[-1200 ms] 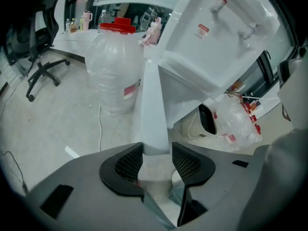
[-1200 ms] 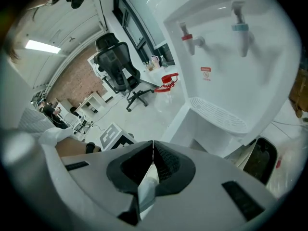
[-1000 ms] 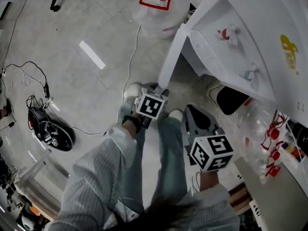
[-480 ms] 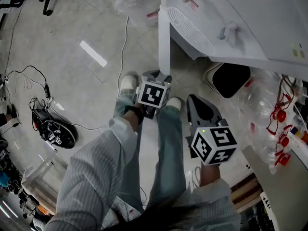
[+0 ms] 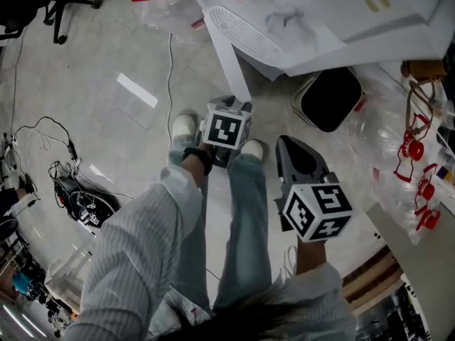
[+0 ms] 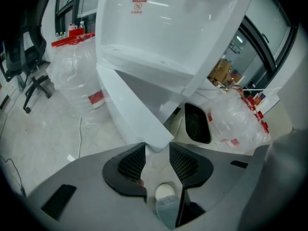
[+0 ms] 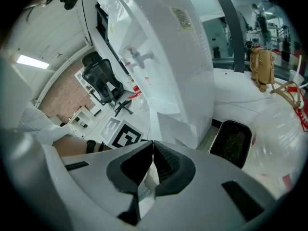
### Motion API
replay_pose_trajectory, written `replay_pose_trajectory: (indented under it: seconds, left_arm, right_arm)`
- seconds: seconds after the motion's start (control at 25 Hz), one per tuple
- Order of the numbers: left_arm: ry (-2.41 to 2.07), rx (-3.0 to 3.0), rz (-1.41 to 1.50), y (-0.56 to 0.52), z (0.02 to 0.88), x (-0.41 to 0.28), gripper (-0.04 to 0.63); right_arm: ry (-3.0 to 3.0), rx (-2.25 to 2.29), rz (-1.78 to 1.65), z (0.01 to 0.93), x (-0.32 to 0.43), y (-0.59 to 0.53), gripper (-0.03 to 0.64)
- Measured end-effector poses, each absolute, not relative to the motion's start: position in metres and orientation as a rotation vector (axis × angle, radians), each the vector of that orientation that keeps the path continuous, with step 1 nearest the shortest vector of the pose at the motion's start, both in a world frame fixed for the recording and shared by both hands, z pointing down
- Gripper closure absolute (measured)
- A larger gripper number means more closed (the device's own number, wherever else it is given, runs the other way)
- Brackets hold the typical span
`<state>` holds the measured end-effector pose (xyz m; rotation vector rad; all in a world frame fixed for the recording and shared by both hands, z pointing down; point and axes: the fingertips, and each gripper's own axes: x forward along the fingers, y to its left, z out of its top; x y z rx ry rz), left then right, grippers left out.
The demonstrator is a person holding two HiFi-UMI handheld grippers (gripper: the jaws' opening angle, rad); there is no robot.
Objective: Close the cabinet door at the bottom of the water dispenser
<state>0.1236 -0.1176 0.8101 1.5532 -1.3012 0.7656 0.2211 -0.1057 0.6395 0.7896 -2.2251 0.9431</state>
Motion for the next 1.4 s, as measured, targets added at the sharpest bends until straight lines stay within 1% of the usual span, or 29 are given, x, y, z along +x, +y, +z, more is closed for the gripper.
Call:
replay_pose_trajectory:
  seconds: [0.2,0.72,1.4]
  left_arm:
    - [-1.331,1.589,0.726,-0.139,0.806,0.139,0.436]
    - [-1.346,1.634,0.823,-0.174,0.809,0.170,0.445]
    - [-1.339,1.654,0.782,-0.210,0.803,0.193,0.454]
  right_arm:
    - [-2.232,0.836,0.980,0.640,0.237,-0.106,0.603]
    - [-2.185,1.009,1.105,0.650,0.296,-0.115,0.603]
    - [-2.157,1.043,1.156,0.662,0.319,-0.131,0.603]
